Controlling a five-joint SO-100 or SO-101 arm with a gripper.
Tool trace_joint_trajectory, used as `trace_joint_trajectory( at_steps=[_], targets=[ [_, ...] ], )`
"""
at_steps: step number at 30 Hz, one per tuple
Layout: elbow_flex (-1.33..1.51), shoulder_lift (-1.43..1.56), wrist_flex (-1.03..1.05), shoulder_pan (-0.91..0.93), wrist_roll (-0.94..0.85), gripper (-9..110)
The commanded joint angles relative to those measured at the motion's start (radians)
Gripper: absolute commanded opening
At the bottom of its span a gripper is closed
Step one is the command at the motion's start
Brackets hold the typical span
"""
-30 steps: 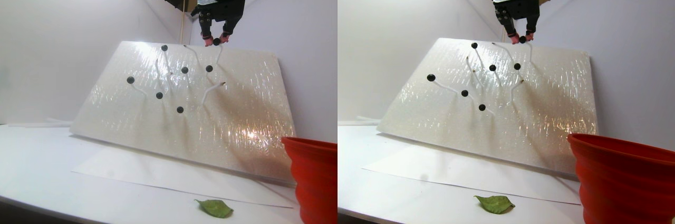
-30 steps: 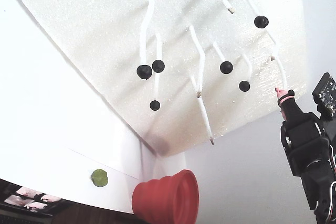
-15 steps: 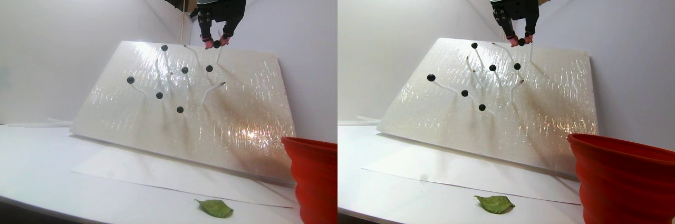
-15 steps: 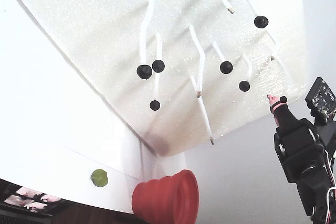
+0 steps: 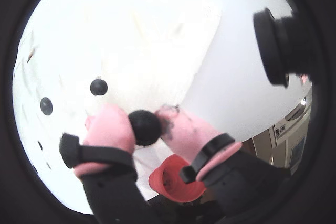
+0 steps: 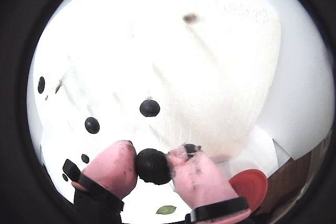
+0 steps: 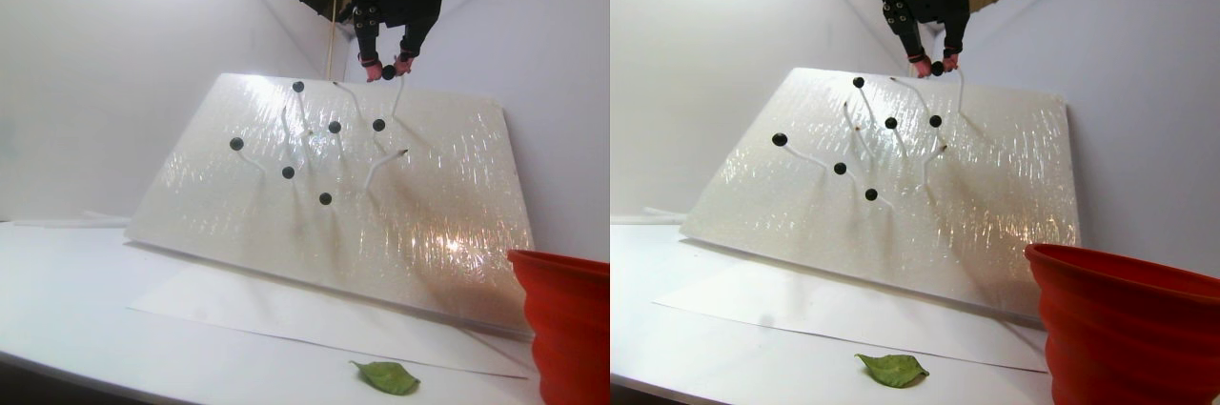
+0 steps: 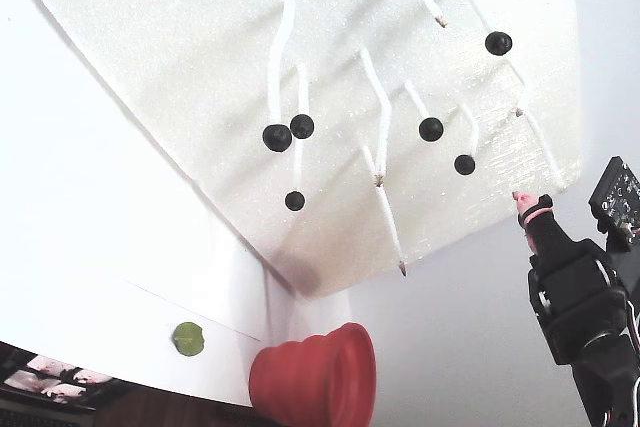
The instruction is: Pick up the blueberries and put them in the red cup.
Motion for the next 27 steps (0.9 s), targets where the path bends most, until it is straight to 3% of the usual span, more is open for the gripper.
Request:
trace_joint_trajectory(
  at_steps=[1, 27],
  targets=[
    [-0.015, 0.118, 0.006, 0.038, -0.008, 11],
    [0.054, 0.127, 0.063, 0.218, -0.061, 11]
  ],
)
